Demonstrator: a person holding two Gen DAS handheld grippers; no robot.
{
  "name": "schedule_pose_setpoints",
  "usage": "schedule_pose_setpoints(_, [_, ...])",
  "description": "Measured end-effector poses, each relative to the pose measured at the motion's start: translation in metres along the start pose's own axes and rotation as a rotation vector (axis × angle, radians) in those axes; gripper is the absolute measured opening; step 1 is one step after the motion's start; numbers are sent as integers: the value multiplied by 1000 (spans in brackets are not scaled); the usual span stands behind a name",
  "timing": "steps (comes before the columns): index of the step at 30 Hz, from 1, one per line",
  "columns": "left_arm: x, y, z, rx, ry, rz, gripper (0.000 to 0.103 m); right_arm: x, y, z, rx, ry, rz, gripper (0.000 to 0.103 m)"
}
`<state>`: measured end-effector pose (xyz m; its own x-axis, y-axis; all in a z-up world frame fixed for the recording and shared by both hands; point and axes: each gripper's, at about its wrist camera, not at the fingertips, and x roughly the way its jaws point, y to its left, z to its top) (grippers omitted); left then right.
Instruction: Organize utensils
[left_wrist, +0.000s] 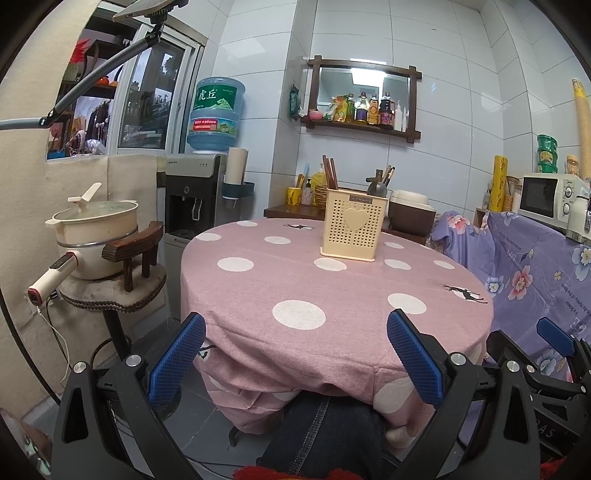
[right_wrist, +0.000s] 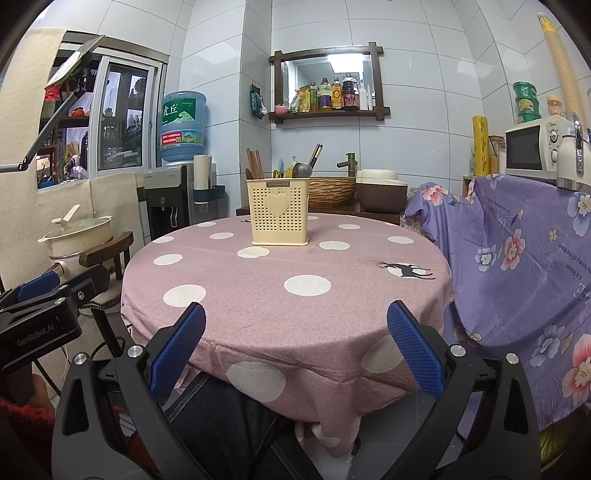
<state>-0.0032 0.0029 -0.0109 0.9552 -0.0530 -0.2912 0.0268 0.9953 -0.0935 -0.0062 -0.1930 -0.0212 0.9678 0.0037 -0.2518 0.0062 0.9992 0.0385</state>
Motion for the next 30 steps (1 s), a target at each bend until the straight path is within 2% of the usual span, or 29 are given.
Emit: schedule_pose_setpoints(30, [2,0,0,0,4,1,98,0,0,-2,0,3,-2,97])
